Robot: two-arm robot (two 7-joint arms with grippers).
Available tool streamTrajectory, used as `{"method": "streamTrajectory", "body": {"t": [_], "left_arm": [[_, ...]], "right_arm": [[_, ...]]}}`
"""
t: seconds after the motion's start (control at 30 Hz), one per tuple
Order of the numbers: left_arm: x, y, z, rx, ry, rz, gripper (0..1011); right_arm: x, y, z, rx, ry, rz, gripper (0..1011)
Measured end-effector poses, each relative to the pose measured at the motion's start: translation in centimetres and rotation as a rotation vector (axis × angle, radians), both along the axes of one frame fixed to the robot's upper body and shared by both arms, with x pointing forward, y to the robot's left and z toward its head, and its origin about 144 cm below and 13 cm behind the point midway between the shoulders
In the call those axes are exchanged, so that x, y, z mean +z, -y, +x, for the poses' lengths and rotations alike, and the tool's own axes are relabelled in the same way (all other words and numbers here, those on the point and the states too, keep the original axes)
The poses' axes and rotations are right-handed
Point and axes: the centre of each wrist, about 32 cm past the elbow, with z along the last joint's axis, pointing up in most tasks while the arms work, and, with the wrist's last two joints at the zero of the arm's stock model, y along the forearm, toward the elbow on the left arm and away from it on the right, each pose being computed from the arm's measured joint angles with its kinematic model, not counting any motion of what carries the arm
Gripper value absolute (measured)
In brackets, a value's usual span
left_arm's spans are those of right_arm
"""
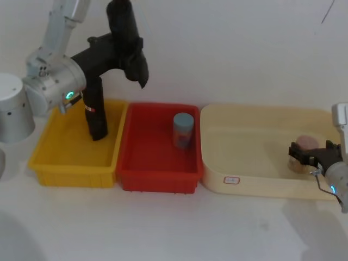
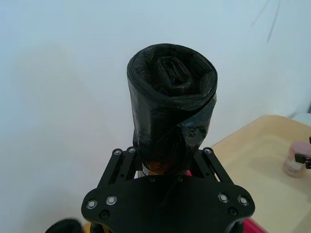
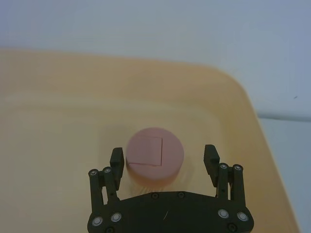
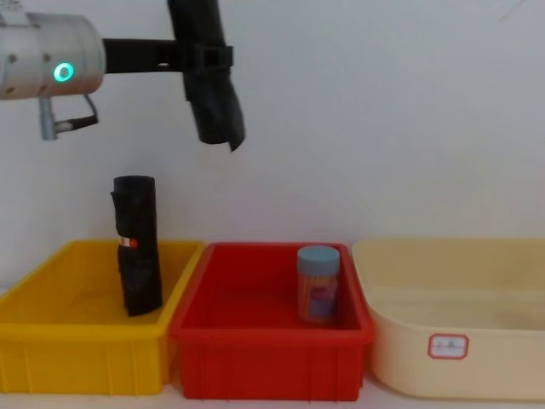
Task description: Pick up the garbage bag with the one hand and transfer it to the other hand.
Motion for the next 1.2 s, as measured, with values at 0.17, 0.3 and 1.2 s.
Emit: {"method": "streamTrajectory", "body": {"t": [0.17, 0.3, 1.2], "left_arm": [[0.3, 1.0, 1.3, -0.056, -0.01, 0.01, 401], [0.3, 1.9, 2.1, -0.103, -0.026, 0.013, 401], [-0.5, 8.5, 7.6, -0.493, -0.102, 0.069, 401]], "right_arm": [[-0.1, 0.0, -1.4, 0.012, 0.049, 0.001, 1000], [-0.1, 0.1, -2.9, 0.029, 0.095, 0.007, 1000], [0.1, -0.6, -7.0, 0.176, 0.253, 0.016, 999]]}}
